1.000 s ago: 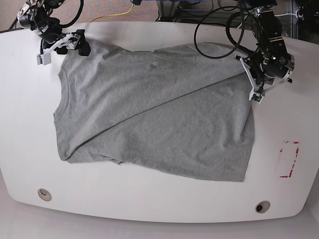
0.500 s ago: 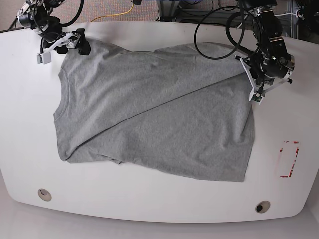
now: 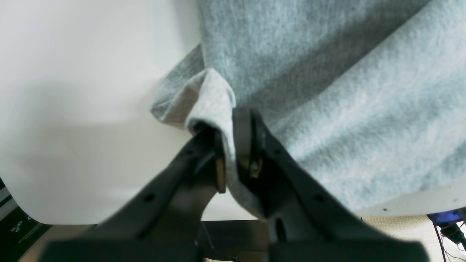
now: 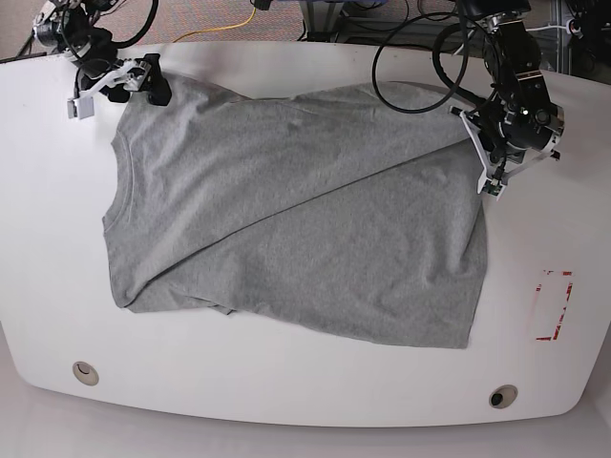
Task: Layout the t-shirt on the table in an organized manner, then fold the t-shirt properly
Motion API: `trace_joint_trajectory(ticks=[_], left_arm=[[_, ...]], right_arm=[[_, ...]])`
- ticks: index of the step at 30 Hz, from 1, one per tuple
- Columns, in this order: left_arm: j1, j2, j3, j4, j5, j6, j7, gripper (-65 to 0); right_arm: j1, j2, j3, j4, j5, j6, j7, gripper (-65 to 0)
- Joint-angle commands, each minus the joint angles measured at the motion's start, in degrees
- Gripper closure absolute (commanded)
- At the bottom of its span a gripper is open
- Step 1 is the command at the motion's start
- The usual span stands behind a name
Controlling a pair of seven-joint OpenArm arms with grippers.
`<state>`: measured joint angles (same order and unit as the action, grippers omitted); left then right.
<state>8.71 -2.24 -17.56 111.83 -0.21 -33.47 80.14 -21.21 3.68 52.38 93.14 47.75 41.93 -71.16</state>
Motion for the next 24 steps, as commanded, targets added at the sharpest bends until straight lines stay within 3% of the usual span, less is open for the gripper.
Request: trace_joint_trajectory(ticks=[1,7,24], left_arm=[[-0.58,-0.35,-0.06,0.92,0.08,0.02,-0.14,0.0],[-0.58,-0.18,-0.06,0.92,0.08,0.02,-0.14,0.0],[-0.31,-0.27,-0.06,0.92,0.08,0.02,-0.14,0.0]], right_arm=[[-0.90,-0.39,-0.38,-5.01,-7.35,-1.93,-6.52,-65.0],[-0.72,-0.21,-0.47,-4.75,-6.82,-1.93,-6.69,-65.0],[-1.25,0.23,-0.12,10.72,-6.82,-1.93,-8.54,-65.0]])
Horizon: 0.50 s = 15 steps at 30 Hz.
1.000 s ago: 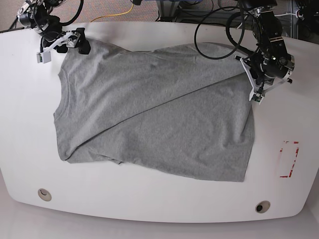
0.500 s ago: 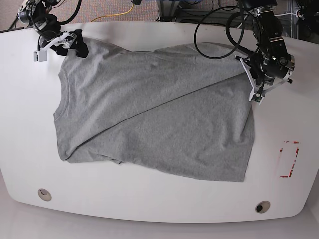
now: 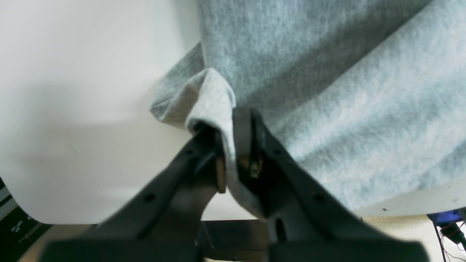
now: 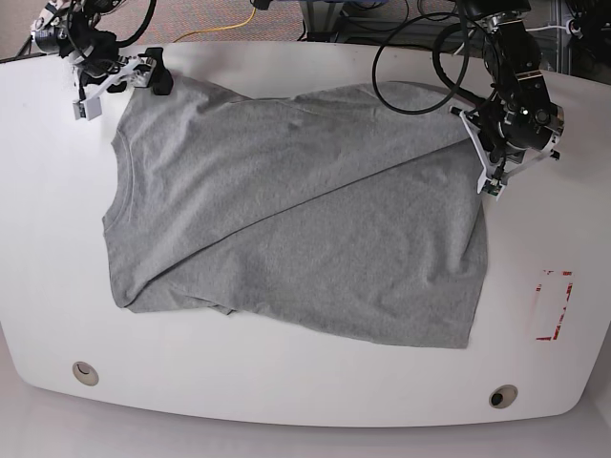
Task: Layout the t-shirt on the table in an organized manner, then fold the t-shirt properly
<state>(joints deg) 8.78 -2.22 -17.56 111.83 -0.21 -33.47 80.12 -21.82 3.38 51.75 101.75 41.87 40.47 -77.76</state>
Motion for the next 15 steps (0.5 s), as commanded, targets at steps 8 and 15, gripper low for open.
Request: trace_joint_trajectory(ticks=[8,15], left_arm=[[-0.38,-0.29,-0.06,0.92,0.08,0.02,-0.12,0.0],[-0.38,-0.29,-0.06,0.92,0.08,0.02,-0.12,0.0]], right_arm=[[-2.48,0.45,0.34,6.95,-0.15,-0.47,-2.24,-65.0],[-5.38,0.80,0.17,9.94,9.08,-0.47,-2.02,-65.0]])
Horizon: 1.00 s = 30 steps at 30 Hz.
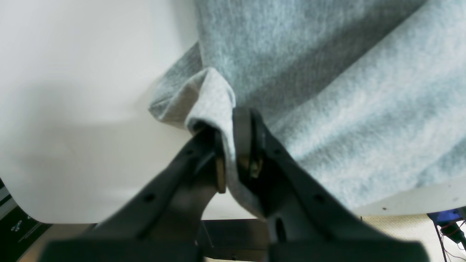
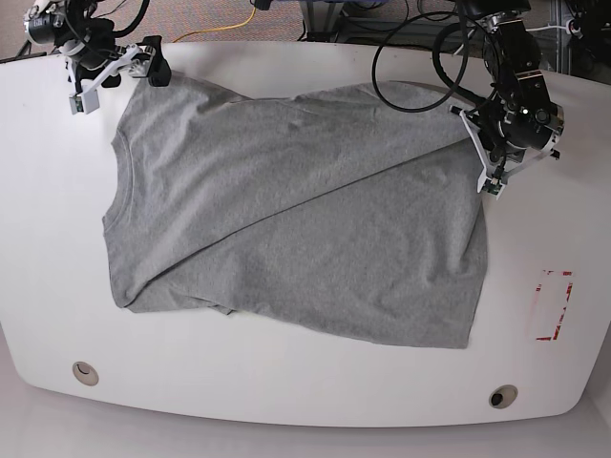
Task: Layout the t-shirt on the table in an organized manner, then fold the t-shirt properly
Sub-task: 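Adjust the right gripper's grip on the shirt corner, shifting it slightly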
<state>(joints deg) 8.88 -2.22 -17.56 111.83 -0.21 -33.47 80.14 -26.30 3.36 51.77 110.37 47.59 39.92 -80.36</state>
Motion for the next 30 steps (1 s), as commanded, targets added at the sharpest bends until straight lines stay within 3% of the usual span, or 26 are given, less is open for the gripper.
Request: trace_joint_trajectory(ticks=[1,9,22,30], left_arm=[[-0.49,-0.29,-0.06,0.92,0.08,0.02,-0.14,0.0],[-0.49,-0.29,-0.06,0.92,0.08,0.02,-0.14,0.0],[-0.40,-0.37,-0.06,0.92,0.08,0.02,-0.14,0.0],[-0.40,-0.37,-0.06,0.92,0.08,0.02,-0.14,0.0]], right_arm=[[-0.90,0.82,0.14,1.41,3.97,0.08,0.58,-65.0],[-0.90,0.82,0.41,-0.08,4.23,0.08,1.37,-65.0],[2.26,0.82,0.41,-12.12,4.32,0.08,1.72,-65.0],[2.79,1.79,0.06,-12.30,4.49,0.08,1.63,-65.0]])
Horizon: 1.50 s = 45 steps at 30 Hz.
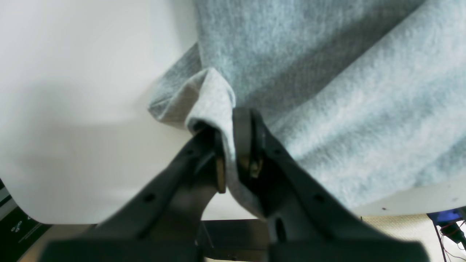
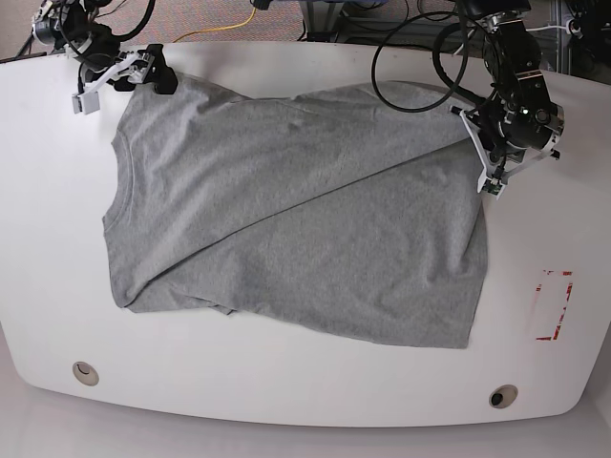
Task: Layout the t-shirt on the table in an organized manner, then fold the t-shirt properly
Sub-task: 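Adjust the right gripper's grip on the shirt corner, shifting it slightly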
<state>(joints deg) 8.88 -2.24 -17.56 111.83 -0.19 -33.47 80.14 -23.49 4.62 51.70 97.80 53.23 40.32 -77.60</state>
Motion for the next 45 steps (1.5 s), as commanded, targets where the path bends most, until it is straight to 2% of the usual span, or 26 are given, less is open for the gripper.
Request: trace_joint_trajectory(ticks=[1,7,13,25,27,37,45], left_arm=[[-0.40,-0.35,-0.06,0.92,0.05,0.02,-0.14,0.0],[-0.40,-0.35,-0.06,0.92,0.05,0.02,-0.14,0.0],[-0.40,-0.35,-0.06,0.92,0.05,0.02,-0.14,0.0],[-0.40,-0.35,-0.06,0.92,0.05,0.02,-0.14,0.0],[-0.40,-0.35,-0.06,0.92,0.05,0.02,-0.14,0.0],[-0.40,-0.35,-0.06,0.92,0.05,0.02,-0.14,0.0],[-0.40,-0.35,-0.06,0.83,0.05,0.02,-0.14,0.0]], right_arm=[[0.06,0.52,0.12,0.27,-1.14,-0.32,-1.12,-65.0],[0.14,0.43,-0.14,0.27,-1.14,-0.32,-1.30,-65.0],[-0.12,0.43,-4.01,0.53,-1.06,-0.32,-1.30,-65.0],[-0.12,0.26,-4.36,0.79,-1.06,-0.32,-1.30,-64.2],[-0.12,0.26,-4.27,0.79,-1.06,-0.32,-1.30,-60.9],[0.14,0.26,-4.45,0.79,-1.06,-0.32,-1.03,-28.7],[0.06,0.34,-4.10,0.79,-0.97,-0.32,-0.51,-14.1]])
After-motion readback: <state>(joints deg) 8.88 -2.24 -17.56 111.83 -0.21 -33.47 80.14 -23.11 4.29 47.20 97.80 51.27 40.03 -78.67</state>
